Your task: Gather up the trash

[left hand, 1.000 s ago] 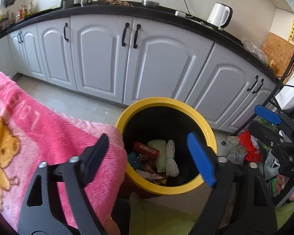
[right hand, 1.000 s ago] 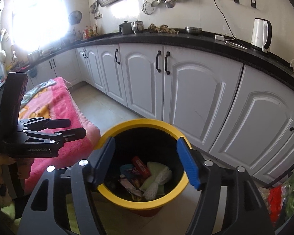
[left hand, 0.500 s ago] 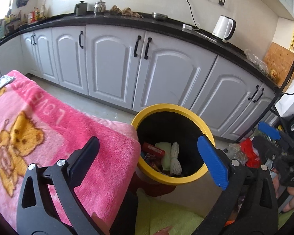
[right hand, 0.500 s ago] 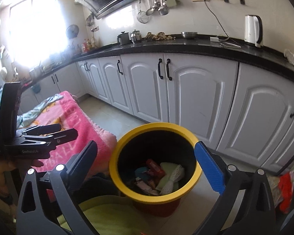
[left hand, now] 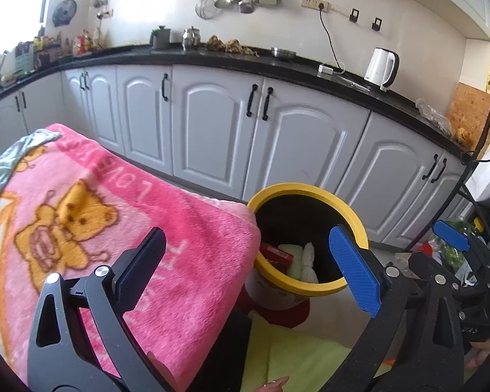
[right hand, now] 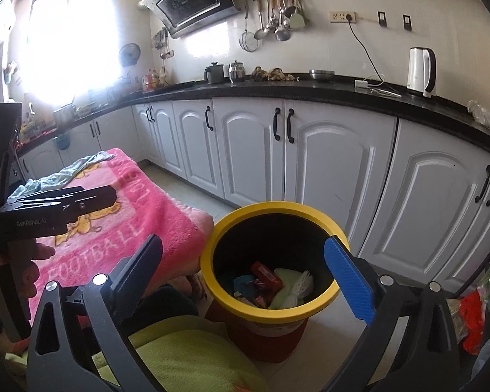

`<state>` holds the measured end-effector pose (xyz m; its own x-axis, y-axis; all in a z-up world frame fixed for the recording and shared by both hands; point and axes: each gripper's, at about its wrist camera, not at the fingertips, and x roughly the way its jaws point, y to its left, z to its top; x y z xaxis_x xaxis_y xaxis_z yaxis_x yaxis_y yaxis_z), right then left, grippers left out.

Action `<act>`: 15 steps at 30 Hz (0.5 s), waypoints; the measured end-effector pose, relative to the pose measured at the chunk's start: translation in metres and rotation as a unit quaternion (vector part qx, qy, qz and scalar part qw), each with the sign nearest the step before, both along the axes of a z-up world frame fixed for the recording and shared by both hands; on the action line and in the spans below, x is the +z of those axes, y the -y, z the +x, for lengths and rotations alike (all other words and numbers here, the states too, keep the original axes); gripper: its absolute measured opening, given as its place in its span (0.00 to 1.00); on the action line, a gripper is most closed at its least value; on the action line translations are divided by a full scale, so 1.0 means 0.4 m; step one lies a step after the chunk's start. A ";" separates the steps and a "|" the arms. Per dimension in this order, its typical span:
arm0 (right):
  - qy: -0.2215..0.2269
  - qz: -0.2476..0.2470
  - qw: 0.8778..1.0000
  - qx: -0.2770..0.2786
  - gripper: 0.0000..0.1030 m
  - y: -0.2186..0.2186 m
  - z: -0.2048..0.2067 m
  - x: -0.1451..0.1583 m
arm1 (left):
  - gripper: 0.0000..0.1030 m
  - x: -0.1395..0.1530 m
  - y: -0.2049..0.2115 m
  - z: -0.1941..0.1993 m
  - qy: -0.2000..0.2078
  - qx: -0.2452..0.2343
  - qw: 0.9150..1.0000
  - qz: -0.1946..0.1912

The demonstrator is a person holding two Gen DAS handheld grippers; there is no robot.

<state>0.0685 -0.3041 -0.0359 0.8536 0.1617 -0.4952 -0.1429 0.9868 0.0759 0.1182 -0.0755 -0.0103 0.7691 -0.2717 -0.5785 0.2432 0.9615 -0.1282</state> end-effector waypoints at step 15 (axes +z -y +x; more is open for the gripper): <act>0.091 -0.029 0.995 -0.033 0.94 -0.049 -0.131 0.028 | 0.89 0.036 -0.035 -0.182 0.101 0.051 0.993 0.034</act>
<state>0.0162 -0.2846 -0.0247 0.9379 0.0786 -0.3380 -0.0845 0.9964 -0.0028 0.0454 -0.0617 0.0039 0.8926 -0.1529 -0.4241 0.1591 0.9870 -0.0210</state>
